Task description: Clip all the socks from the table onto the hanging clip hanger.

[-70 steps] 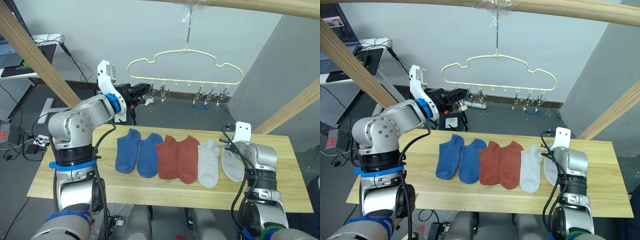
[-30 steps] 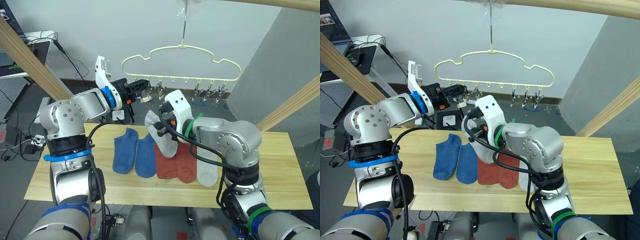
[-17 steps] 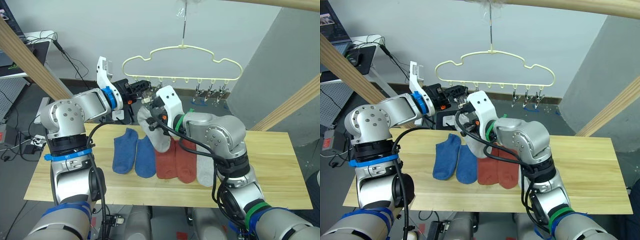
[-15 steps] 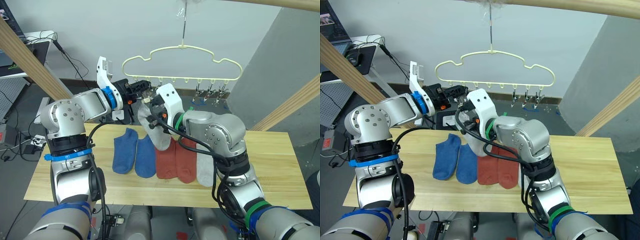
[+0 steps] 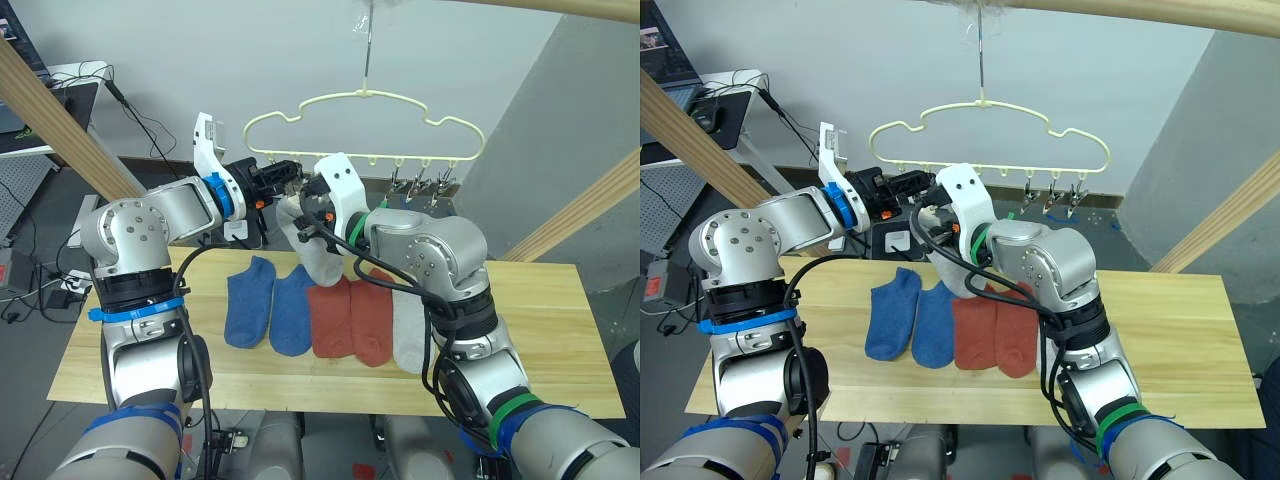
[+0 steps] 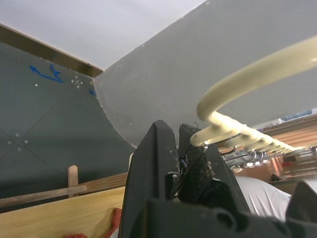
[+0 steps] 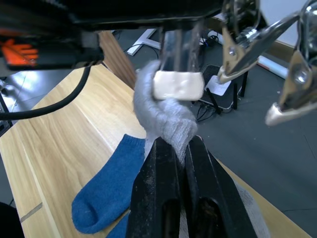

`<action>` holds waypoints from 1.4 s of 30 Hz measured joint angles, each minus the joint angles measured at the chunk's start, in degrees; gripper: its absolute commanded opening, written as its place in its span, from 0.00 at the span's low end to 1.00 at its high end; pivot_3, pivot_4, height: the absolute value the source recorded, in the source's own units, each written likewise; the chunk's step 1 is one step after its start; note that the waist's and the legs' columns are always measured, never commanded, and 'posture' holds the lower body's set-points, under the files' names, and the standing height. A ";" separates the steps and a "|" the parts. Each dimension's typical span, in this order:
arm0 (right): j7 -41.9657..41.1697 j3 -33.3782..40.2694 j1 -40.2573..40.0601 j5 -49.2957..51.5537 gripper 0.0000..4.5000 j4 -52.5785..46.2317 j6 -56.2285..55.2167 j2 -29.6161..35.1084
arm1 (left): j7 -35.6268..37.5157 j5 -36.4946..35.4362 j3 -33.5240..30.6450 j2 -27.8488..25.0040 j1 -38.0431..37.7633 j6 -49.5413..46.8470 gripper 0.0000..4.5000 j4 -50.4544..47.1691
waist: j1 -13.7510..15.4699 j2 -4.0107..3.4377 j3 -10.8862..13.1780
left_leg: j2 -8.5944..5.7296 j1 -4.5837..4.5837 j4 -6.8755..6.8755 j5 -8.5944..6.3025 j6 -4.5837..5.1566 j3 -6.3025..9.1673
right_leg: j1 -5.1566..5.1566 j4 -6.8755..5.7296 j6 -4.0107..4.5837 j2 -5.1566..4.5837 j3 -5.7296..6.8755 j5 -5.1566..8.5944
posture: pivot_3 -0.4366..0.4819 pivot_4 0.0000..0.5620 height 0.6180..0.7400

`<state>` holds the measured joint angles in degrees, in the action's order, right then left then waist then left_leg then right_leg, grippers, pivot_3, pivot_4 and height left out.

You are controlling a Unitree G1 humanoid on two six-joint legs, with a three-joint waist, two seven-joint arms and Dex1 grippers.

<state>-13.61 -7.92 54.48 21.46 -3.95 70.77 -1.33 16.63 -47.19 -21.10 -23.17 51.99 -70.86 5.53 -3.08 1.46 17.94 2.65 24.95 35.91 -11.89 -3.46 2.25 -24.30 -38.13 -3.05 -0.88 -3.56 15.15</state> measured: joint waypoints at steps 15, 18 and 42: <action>0.03 0.03 0.52 0.02 0.00 0.28 -0.29 0.05 | 0.01 -0.03 0.00 0.01 -0.73 -0.62 0.65 -0.40 | 0.02 0.00 0.01 | 0.00 0.03 -0.01 -0.01 -0.01 0.00 | -0.03 0.01 0.00 0.00 0.00 0.00 | 0.46 0.58 1.00; 0.03 0.06 0.52 0.05 0.13 0.28 -0.27 0.01 | -0.32 -0.07 -0.53 0.27 -0.75 -1.92 0.79 -0.39 | 0.03 -0.01 0.04 | 0.00 0.08 -0.01 -0.01 -0.01 0.00 | -0.07 0.01 0.00 0.00 0.00 0.00 | 0.46 0.58 1.00; -2.61 1.14 -7.67 3.00 0.79 -12.65 6.13 5.52 | 2.31 0.86 3.34 -5.01 -11.73 -0.92 0.79 -11.84 | 0.34 -0.01 0.05 | -0.01 0.14 -0.05 0.01 -0.11 0.03 | -0.10 0.04 -0.01 -0.06 0.03 0.01 | 0.50 0.53 1.00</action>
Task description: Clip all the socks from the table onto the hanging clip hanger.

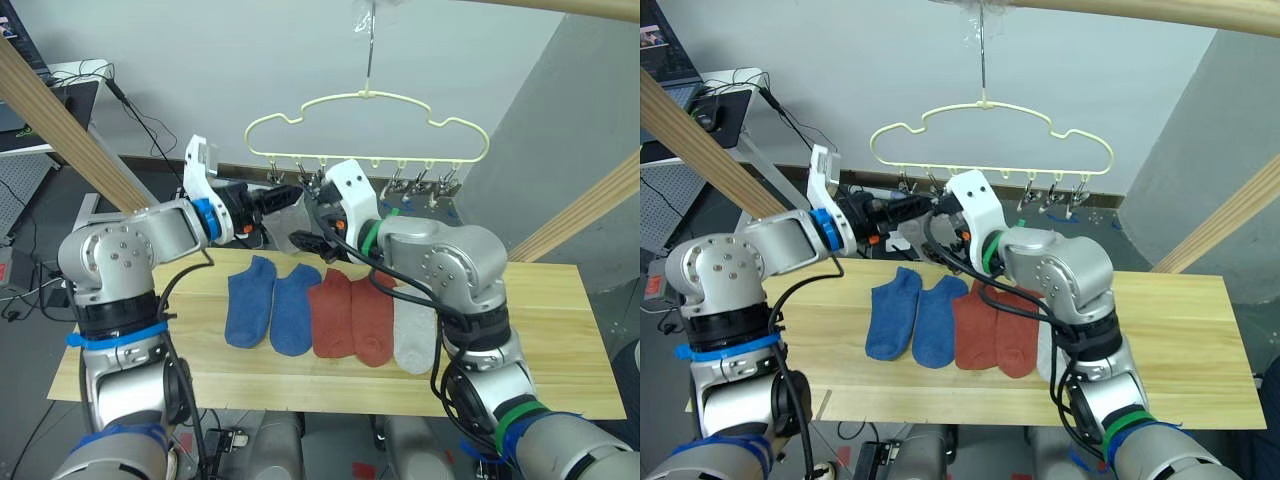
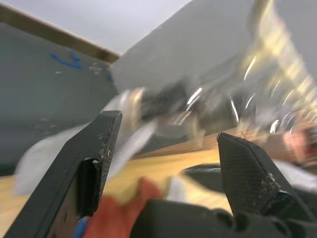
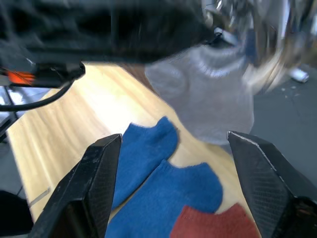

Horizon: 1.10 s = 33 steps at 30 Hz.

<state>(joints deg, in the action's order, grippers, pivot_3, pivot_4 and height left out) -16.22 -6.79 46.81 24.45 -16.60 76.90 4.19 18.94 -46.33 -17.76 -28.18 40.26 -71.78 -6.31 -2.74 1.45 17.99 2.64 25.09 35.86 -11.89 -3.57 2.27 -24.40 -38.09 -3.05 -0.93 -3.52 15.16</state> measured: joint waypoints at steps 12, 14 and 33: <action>-6.07 6.71 -9.13 7.47 0.79 -12.87 3.01 11.04 | 0.60 12.43 4.25 -0.67 -11.69 23.60 0.79 -10.90 | 1.11 0.03 -0.02 | -0.04 0.03 0.00 0.04 -0.09 -0.02 | 0.02 0.04 0.00 -0.03 -0.02 0.00 | 0.53 0.49 1.00; -7.74 8.20 -10.62 9.07 0.79 -14.98 2.16 13.02 | 0.19 14.09 4.27 0.43 -13.48 27.33 0.79 -13.03 | 1.17 0.03 -0.02 | -0.06 0.04 0.02 0.04 -0.09 -0.02 | 0.02 0.04 0.00 -0.05 -0.02 0.00 | 0.53 0.48 1.00; -19.45 25.29 -13.87 26.67 0.79 -16.00 -5.87 30.27 | -4.77 25.79 14.08 7.82 -20.01 42.04 0.79 -23.12 | 1.51 0.21 -0.19 | -0.12 0.03 0.18 0.04 -0.07 0.03 | 0.19 0.02 0.00 -0.04 0.01 -0.01 | 0.54 0.44 1.00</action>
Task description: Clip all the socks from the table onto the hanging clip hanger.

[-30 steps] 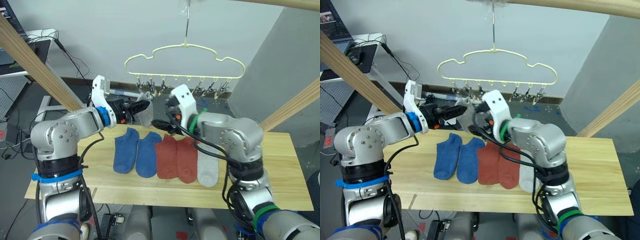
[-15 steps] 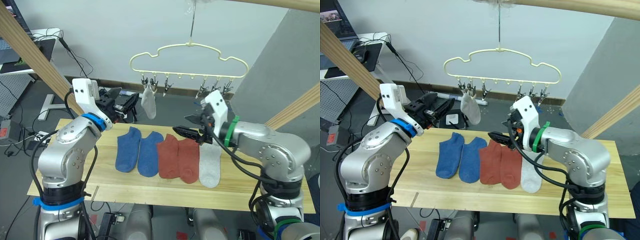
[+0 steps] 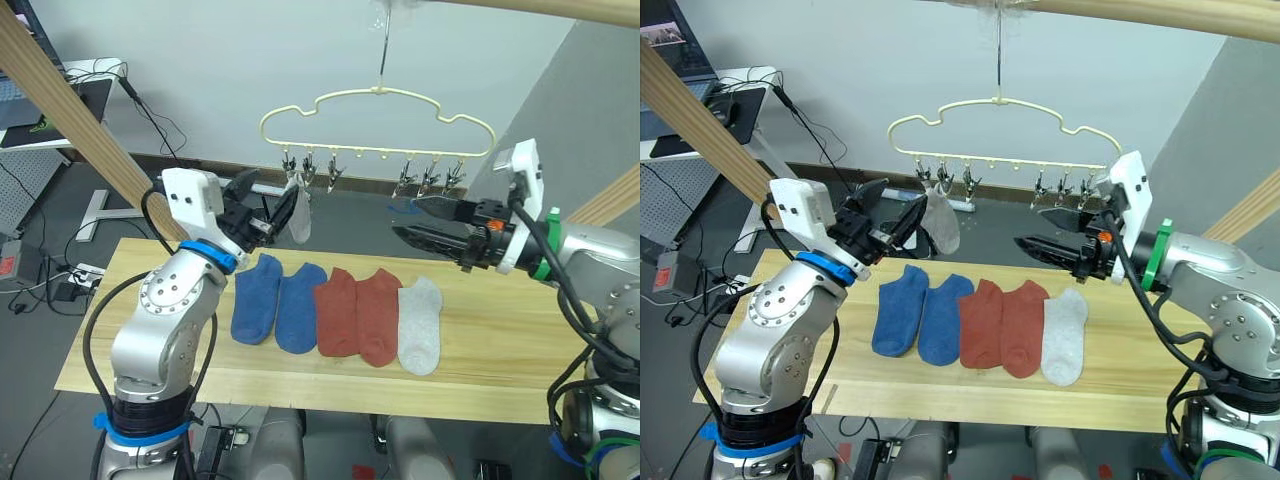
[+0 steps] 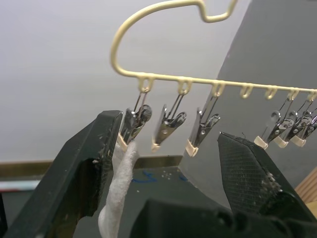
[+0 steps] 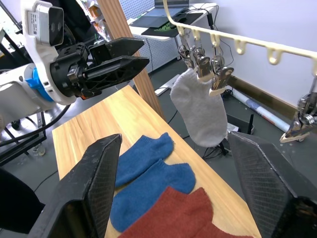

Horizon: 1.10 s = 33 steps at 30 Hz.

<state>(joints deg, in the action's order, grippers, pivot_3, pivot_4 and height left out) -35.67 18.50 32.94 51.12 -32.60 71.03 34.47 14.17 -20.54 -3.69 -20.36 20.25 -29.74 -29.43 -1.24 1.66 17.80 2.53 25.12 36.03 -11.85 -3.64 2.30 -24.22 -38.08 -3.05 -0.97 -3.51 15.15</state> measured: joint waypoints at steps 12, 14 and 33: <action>-0.35 0.29 -0.96 3.14 0.79 1.21 -3.34 4.00 | -3.66 8.12 4.54 6.54 0.70 6.35 0.59 4.99 | 0.13 0.01 0.00 | -0.01 -0.09 0.08 0.01 0.01 0.01 | 0.09 -0.10 0.00 0.03 -0.03 -0.01 | 0.50 0.48 1.00; 0.06 0.21 -0.98 4.13 0.79 1.18 -3.34 4.17 | -4.02 8.70 4.59 7.23 0.88 6.44 0.59 5.46 | 0.12 0.01 0.00 | -0.01 -0.09 0.09 0.01 0.02 0.00 | 0.10 -0.10 0.00 0.02 -0.03 -0.01 | 0.50 0.48 1.00; 5.23 -0.68 -1.62 7.52 0.79 0.93 -4.62 5.80 | -6.58 13.98 6.74 11.85 3.96 6.52 0.47 10.79 | -0.41 0.01 0.00 | -0.03 -0.19 0.61 0.01 0.03 0.04 | 0.09 -0.80 -0.02 0.07 -0.07 0.00 | 0.45 0.50 1.00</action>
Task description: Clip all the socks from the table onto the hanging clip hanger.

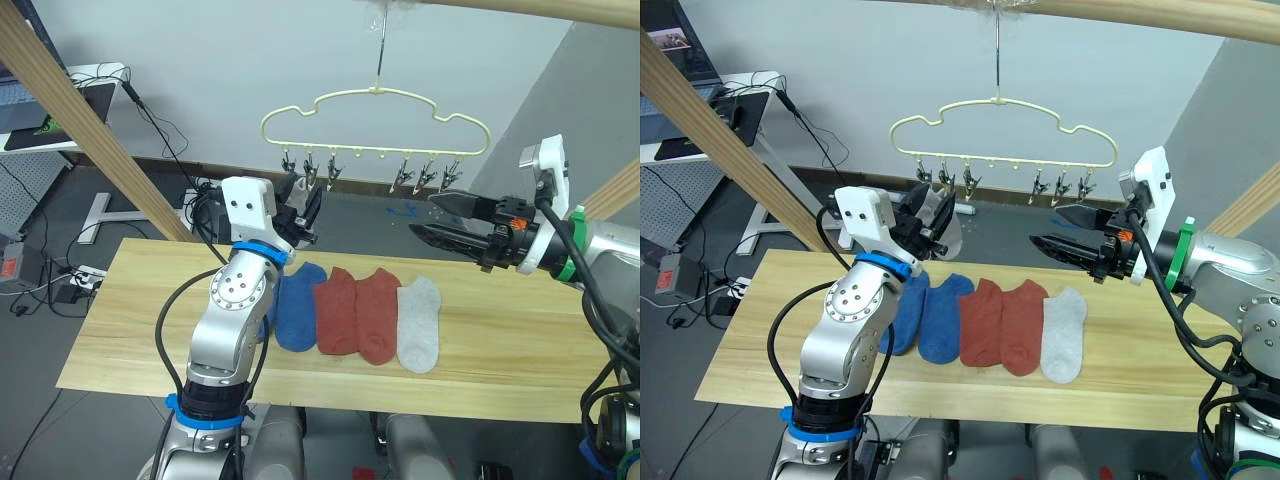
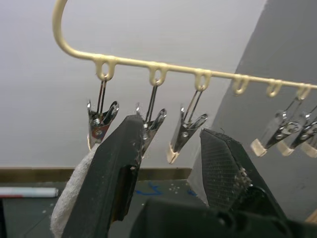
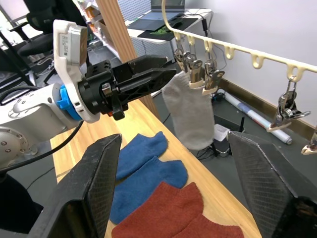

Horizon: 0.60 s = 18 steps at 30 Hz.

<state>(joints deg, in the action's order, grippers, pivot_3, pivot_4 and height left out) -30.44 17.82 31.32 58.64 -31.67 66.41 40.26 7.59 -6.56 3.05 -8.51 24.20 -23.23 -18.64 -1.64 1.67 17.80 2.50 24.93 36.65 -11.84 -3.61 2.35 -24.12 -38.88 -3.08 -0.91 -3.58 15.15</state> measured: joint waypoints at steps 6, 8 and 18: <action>1.42 -0.09 -0.61 1.16 0.79 -0.81 -0.48 0.80 | -1.37 1.60 -0.03 0.53 1.64 0.13 0.47 3.37 | -0.11 0.00 0.00 | 0.00 0.02 0.23 0.00 0.00 -0.02 | 0.04 -0.04 -0.01 0.01 -0.06 0.01 | 0.43 0.50 1.00; 2.09 -0.07 -0.77 1.37 0.79 -0.85 -0.68 1.39 | -1.44 1.91 -0.02 0.87 2.57 0.36 0.47 5.03 | -0.13 0.00 0.00 | 0.00 0.02 0.24 0.00 0.00 -0.02 | 0.04 -0.04 -0.01 0.02 -0.06 0.01 | 0.42 0.51 1.00; 5.43 -0.03 -1.39 4.54 0.79 -1.71 -0.79 2.54 | -1.40 2.99 -0.08 1.09 7.92 2.71 0.47 12.72 | -0.24 0.00 0.00 | 0.00 0.04 0.23 0.00 0.01 -0.02 | 0.02 -0.04 -0.02 0.05 -0.08 0.01 | 0.39 0.52 1.00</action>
<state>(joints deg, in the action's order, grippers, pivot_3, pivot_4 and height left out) -25.01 17.80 29.92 63.18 -33.37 65.62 42.80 6.19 -3.57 2.96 -7.42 32.13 -20.51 -5.92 -1.89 1.68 17.80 2.50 24.96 36.88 -11.85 -3.60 2.33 -24.10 -38.92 -3.10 -0.86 -3.65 15.16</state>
